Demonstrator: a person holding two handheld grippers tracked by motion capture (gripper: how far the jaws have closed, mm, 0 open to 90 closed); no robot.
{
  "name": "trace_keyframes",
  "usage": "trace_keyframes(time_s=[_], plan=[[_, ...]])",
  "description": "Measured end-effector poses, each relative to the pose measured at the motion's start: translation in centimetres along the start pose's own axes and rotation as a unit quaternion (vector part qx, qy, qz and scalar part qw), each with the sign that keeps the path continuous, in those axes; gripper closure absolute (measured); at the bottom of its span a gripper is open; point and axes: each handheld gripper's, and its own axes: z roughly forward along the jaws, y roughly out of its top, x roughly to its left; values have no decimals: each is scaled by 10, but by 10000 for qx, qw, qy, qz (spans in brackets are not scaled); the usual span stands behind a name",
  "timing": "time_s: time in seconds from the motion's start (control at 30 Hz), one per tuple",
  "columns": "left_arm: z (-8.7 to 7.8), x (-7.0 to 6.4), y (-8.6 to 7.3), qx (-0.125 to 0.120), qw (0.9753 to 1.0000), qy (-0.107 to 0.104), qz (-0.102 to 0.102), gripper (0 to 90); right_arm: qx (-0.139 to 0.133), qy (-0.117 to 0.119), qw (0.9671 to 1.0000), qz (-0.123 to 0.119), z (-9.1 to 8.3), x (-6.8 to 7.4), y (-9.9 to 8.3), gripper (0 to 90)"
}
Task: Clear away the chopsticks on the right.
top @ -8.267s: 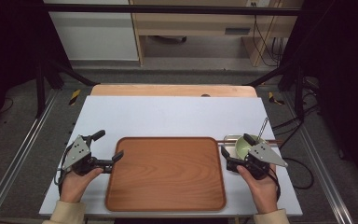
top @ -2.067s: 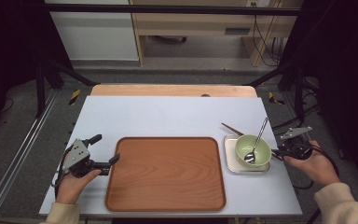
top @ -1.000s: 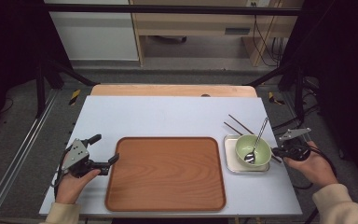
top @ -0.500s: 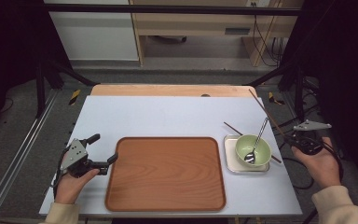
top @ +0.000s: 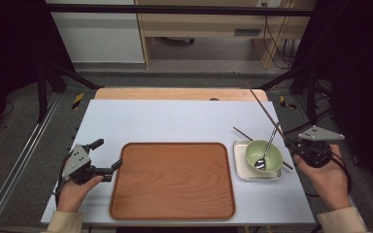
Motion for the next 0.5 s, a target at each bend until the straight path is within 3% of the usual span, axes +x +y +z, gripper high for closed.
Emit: trace_keyframes(time_s=[0.03,0.07,0.2,0.5], plan=[[0,0,0,-22,10000,10,-11,21,-31,75,10000,-54,-3,16,2,845],[-1,0,0,-15,10000,18,-3,21,-31,75,10000,-54,-3,16,2,845],[0,0,0,-48,10000,62,-12,19,-86,175,9997,-165,-6,38,5,846],[0,0,0,-63,10000,61,-26,19,-81,515,9982,-301,8,91,8,846]])
